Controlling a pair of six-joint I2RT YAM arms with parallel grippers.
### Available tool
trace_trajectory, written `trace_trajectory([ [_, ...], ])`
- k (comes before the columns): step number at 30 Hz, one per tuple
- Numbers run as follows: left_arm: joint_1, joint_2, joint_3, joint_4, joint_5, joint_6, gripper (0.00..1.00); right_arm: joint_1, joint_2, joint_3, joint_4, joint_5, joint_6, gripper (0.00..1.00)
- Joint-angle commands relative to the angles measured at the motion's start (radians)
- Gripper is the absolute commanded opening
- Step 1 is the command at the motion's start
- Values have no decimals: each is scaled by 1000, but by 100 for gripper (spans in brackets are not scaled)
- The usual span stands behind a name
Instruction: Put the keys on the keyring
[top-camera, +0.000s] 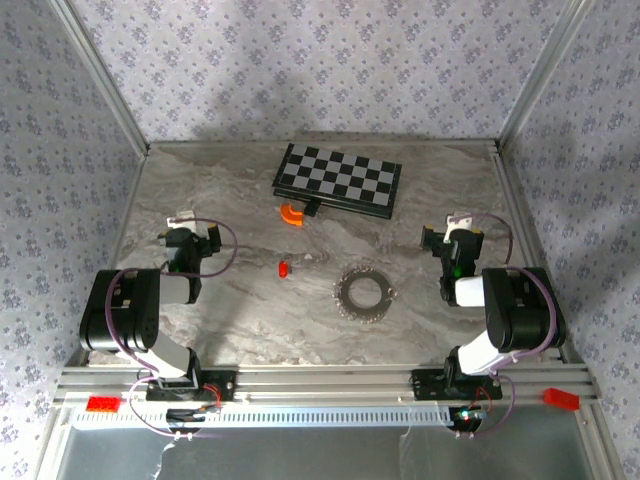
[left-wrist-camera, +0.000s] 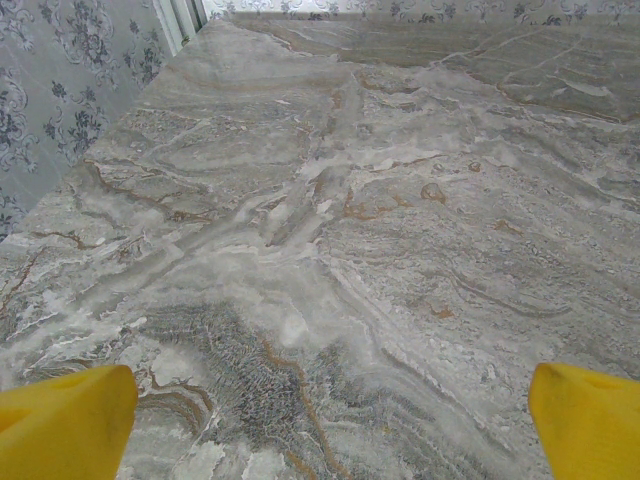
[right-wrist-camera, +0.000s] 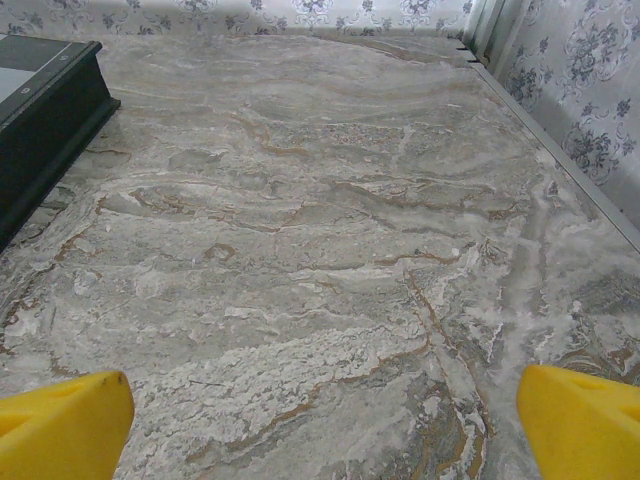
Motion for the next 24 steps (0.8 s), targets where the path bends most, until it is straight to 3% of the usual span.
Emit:
trace_trajectory([
  [1, 2, 1, 12, 12, 15, -9, 100, -9, 1, 17, 1, -10, 7, 100],
  [7, 2, -1, 13, 15, 14, -9, 100, -10, -5, 20, -7, -31, 5, 100],
  [16, -8, -199, 124, -342, 19, -9, 100, 3, -193, 131, -346, -33, -6, 100],
  [19, -32, -289, 132, -426, 23, -40, 100, 14, -300, 136, -450, -33, 76, 100],
  [24, -127, -382, 214, -675, -3, -146, 100, 43, -460, 215, -780, 17, 309, 100],
])
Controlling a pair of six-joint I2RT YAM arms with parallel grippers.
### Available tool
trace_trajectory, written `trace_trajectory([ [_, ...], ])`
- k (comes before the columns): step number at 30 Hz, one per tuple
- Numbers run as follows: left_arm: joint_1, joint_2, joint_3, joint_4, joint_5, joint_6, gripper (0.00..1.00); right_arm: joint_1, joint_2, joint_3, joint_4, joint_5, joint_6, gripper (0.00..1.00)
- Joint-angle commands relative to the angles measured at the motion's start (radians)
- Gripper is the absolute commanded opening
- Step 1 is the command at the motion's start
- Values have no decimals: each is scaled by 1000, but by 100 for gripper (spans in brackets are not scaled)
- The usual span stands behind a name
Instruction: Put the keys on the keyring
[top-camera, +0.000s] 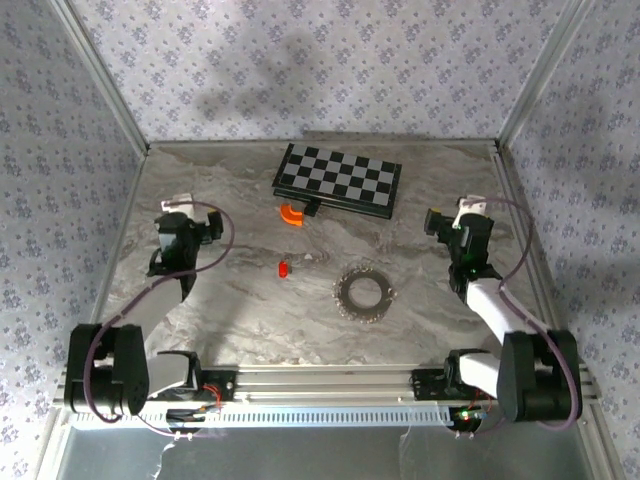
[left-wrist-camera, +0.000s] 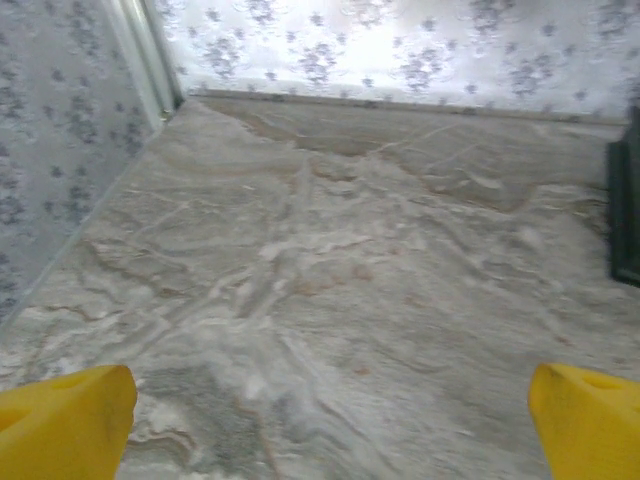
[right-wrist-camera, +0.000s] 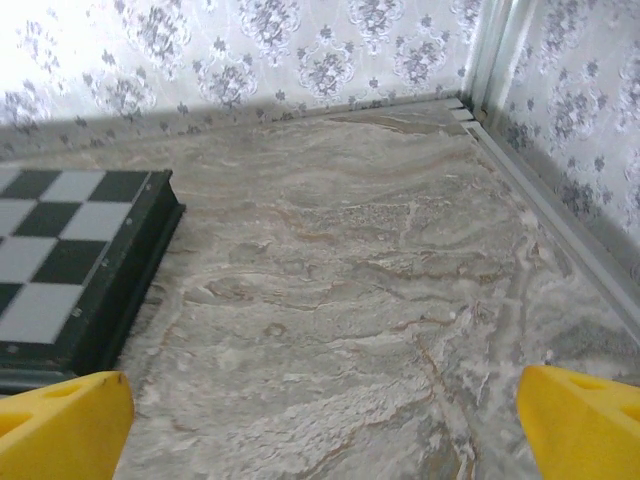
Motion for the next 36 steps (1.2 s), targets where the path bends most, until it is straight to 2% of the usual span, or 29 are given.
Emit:
trace_trajectory([
  [1, -57, -43, 80, -246, -10, -114, 100, 26, -74, 68, -283, 22, 176, 100],
  [6, -174, -95, 117, -417, 10, -218, 100, 131, -151, 120, -527, 27, 229, 100],
  [10, -268, -154, 128, -522, 76, -288, 100, 199, -158, 162, -707, -10, 238, 100],
  [17, -453, -181, 162, -659, 228, -343, 100, 334, -232, 157, -844, -150, 292, 100],
  [21, -579, -182, 150, -644, 290, -356, 100, 437, -246, 165, -918, -169, 309, 100],
  [24, -655, -177, 141, -608, 328, -346, 99, 467, -252, 159, -933, -209, 318, 100],
  [30, -720, -157, 83, -453, 476, -377, 95, 471, -242, 152, -935, -306, 307, 99],
  [36, -746, -60, 83, -381, 524, -375, 90, 475, -262, 164, -953, -394, 305, 96],
])
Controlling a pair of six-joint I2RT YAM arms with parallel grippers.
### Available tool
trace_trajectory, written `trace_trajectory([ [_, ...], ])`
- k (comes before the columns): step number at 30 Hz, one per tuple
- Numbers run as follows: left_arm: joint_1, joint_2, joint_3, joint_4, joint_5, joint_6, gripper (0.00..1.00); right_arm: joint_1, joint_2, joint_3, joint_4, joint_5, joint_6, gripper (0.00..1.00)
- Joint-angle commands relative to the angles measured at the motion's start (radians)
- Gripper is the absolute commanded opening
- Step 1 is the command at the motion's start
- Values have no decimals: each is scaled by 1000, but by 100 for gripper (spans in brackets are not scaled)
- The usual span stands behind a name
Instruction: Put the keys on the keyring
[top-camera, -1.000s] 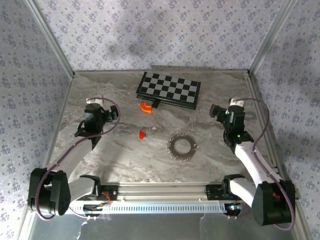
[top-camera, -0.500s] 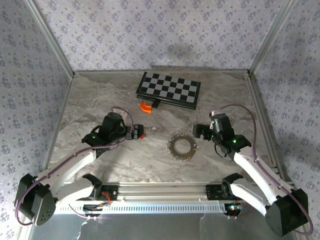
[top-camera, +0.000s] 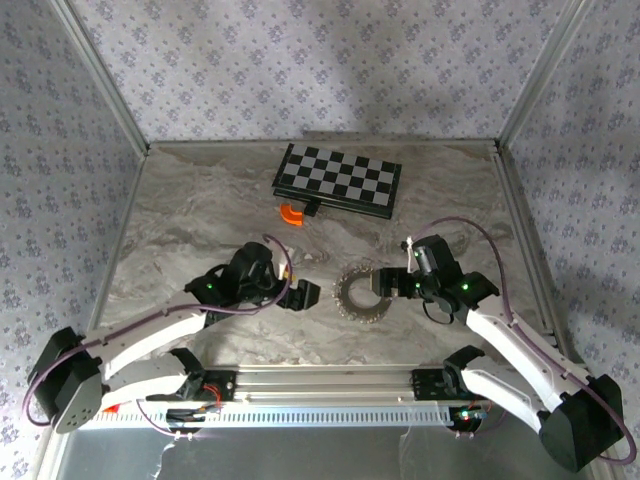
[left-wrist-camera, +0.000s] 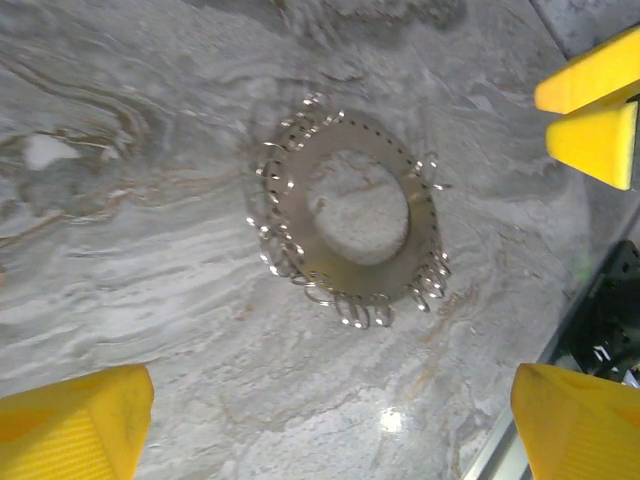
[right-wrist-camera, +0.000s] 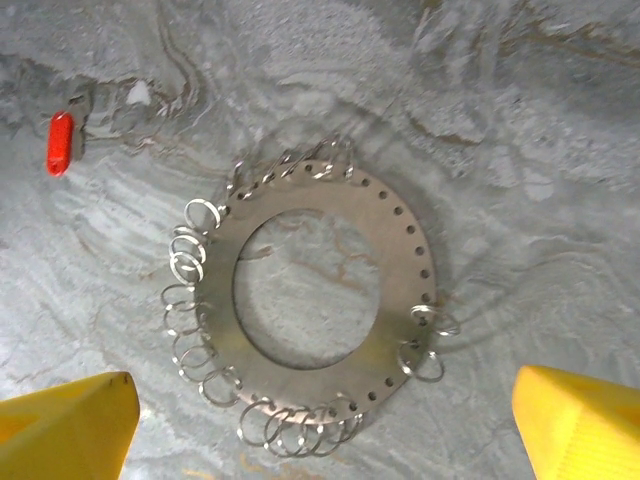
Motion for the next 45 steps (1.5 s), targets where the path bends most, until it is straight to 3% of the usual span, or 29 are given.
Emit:
trace_trajectory([
  [1, -8, 54, 6, 85, 67, -10, 89, 9, -26, 29, -37, -75, 15, 96],
  [9, -37, 103, 36, 70, 65, 31, 82, 14, -75, 3, -68, -113, 39, 84],
  [15, -142, 113, 41, 22, -74, 20, 76, 15, -77, -26, -76, -123, 71, 80],
  [21, -221, 153, 22, 123, -146, -76, 69, 15, -65, -90, -50, -131, 119, 76],
  [29, -231, 208, 31, 146, -158, -80, 62, 29, -24, -113, -81, -139, 123, 63],
  [35, -230, 177, -11, 167, -145, -103, 57, 135, 21, -74, -99, -84, 129, 51],
  [37, -225, 144, -33, 146, -155, -102, 56, 187, 60, -48, -107, -42, 132, 43],
  [45, -209, -19, -131, 116, -174, -122, 54, 322, 239, 51, -120, 48, 141, 29],
])
